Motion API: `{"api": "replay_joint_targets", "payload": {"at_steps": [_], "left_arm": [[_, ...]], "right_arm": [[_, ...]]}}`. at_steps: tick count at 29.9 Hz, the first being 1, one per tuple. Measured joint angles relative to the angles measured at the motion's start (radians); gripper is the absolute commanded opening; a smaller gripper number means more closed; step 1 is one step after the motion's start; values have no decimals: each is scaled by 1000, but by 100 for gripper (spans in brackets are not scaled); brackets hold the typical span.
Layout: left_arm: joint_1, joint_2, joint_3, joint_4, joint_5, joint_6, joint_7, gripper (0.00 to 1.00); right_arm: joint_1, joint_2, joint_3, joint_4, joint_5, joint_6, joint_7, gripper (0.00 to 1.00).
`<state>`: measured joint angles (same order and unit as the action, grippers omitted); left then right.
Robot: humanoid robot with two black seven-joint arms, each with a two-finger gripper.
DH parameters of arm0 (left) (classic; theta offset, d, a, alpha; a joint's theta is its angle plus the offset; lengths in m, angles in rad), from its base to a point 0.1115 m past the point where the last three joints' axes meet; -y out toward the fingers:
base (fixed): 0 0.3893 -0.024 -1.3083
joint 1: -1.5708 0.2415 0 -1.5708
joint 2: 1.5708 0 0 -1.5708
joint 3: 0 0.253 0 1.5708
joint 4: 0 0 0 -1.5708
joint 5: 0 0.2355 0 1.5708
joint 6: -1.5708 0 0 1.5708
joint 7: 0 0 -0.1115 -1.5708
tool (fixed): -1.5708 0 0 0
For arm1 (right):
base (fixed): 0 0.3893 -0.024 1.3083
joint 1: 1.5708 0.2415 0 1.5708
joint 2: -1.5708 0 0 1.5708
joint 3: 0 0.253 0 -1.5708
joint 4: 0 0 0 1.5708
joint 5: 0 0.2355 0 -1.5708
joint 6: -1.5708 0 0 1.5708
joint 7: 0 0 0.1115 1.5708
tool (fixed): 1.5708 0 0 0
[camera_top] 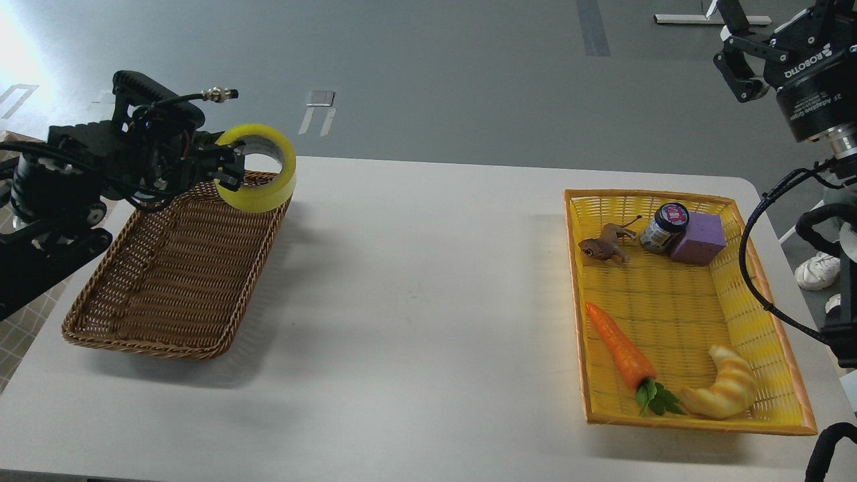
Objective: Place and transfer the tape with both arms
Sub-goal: 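Lift the tape roll and carry it over the wicker basket, then lower the tape roll into the wicker basket with the left gripper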
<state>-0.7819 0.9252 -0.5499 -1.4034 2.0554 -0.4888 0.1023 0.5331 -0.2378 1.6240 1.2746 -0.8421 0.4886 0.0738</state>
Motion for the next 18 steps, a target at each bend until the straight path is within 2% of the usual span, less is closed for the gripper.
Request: {"api": "replay_joint_targets", "payload": {"at_steps": [9, 15, 18], "left_arm": [[137, 75, 2, 62, -25, 110, -72, 6], [164, 68, 2, 182, -33, 166, -189, 7], [174, 63, 2, 232, -35, 196, -219, 9]], "right_arm": [[-15, 1, -1, 3, 0, 0, 0, 100], [-22, 0, -1, 9, 0, 0, -10, 100], [-22, 0, -1, 12, 0, 0, -28, 100]]}}
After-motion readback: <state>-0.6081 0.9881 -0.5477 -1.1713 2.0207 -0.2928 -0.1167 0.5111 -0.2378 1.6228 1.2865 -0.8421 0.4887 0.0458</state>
